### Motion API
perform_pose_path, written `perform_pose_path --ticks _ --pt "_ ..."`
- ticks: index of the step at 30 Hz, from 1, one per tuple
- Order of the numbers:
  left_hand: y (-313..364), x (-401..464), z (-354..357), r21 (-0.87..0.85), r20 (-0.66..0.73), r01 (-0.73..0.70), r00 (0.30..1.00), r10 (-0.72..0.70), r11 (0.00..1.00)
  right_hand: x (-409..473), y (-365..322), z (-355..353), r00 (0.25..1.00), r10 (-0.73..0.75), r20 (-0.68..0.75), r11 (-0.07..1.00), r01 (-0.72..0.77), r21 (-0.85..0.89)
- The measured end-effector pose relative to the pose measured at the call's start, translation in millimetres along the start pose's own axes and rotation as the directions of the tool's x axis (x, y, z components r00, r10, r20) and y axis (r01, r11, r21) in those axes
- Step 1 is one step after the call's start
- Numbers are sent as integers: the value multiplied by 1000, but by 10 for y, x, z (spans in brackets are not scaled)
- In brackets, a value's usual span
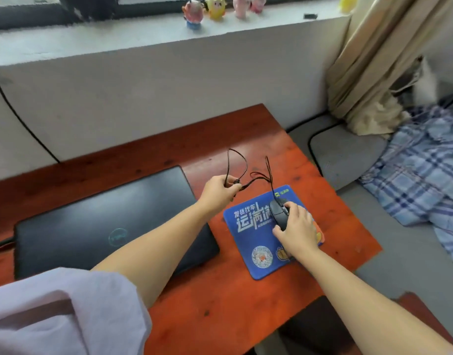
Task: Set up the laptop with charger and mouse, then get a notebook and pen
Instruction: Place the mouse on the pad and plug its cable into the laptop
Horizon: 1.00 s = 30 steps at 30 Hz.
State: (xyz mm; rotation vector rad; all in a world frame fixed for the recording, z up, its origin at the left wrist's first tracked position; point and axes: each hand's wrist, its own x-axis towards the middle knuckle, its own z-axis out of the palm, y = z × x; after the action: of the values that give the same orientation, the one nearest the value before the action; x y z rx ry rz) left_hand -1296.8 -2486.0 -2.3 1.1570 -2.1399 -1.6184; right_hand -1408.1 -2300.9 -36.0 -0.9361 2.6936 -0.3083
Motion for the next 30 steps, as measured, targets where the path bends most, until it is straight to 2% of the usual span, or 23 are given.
perform_pose_path --ticks 5,7,8,10,12,15,18,20,23,25,27,30 --pt "18 147 298 -111 77 122 990 -114 986 129 186 4 994 -8 106 998 15 -65" --pt "19 175 320 -115 116 148 984 -135 982 244 121 -85 996 -86 38 994 88 -70" --pt "19 194 310 -112 135 152 981 -137 982 317 60 -157 984 -174 -40 984 173 -36" --pt "23 232 269 -102 168 158 976 -139 982 474 -108 -333 901 -403 -159 911 412 30" --pt "37 260 186 -111 193 164 971 -141 980 652 -301 -440 772 -622 -129 777 630 22" --pt "32 289 79 -115 222 179 963 -151 977 849 -513 -452 675 -737 26 675 737 -3" --pt "-4 349 -41 -98 207 227 957 -203 969 1058 -630 -444 626 -778 57 629 775 61" --pt "-25 427 -115 -139 137 219 970 -200 966 1218 -669 -500 654 -756 35 650 743 162" --pt "-38 610 -327 -174 -108 133 982 -153 976 1532 -709 -605 768 -637 -70 733 631 256" --pt "-109 738 -539 -62 -272 125 953 -138 990 1724 -754 -642 813 -568 -126 774 581 253" --pt "-261 811 -752 124 -378 211 914 -151 970 1845 -851 -622 836 -535 -125 799 548 248" --pt "-570 818 -939 403 -405 350 897 -178 846 1878 -1080 -430 851 -525 -22 814 509 278"
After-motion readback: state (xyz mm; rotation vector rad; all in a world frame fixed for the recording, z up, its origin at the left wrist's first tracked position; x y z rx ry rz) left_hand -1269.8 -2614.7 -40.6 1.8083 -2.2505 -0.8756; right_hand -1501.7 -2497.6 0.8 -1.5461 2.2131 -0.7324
